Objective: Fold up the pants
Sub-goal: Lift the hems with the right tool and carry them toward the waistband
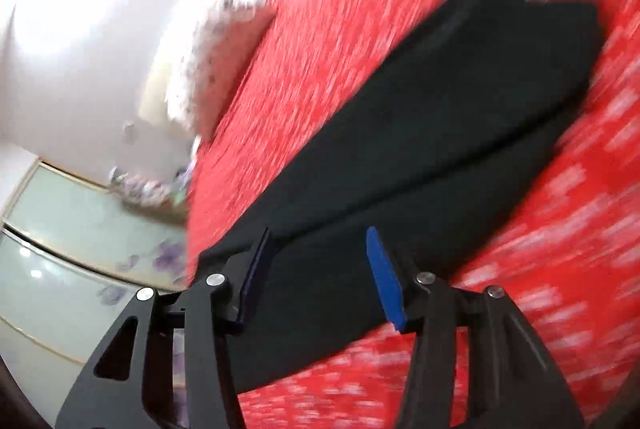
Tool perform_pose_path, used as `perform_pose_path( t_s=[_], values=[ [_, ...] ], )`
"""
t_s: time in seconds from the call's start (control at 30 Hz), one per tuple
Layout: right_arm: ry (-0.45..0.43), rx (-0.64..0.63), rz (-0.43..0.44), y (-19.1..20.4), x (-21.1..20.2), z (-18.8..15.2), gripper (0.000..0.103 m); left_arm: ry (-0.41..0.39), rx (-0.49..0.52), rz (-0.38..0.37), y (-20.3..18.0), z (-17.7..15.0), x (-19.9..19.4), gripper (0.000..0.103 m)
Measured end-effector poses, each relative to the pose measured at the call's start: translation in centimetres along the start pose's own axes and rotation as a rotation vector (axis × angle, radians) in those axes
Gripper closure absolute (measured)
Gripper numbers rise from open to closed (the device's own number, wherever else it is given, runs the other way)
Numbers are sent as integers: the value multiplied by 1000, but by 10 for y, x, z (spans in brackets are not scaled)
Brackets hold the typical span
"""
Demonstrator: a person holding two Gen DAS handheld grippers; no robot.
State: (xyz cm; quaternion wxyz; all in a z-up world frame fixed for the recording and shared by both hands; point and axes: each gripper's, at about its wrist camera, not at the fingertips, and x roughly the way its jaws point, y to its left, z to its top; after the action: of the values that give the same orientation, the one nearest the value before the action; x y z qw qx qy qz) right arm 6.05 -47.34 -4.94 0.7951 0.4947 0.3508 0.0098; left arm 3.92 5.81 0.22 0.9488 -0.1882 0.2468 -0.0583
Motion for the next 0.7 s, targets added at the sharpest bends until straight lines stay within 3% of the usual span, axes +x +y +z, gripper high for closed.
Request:
perform_pose_path(
  t_s=[0.17, 0.3, 0.4, 0.7],
  values=[
    [23, -41, -16, 21, 40, 1, 52, -5, -1, 8, 3, 1, 2, 2],
    [28, -44, -111, 17, 58, 3, 52, 9, -23, 8, 8, 2, 6, 2],
    [16, 2, -119, 1, 56, 0, 62, 11, -34, 7, 11, 2, 6, 2],
    [-90, 102, -95, -11, 52, 6, 62, 35, -20, -16, 10, 1, 12, 2]
  ],
)
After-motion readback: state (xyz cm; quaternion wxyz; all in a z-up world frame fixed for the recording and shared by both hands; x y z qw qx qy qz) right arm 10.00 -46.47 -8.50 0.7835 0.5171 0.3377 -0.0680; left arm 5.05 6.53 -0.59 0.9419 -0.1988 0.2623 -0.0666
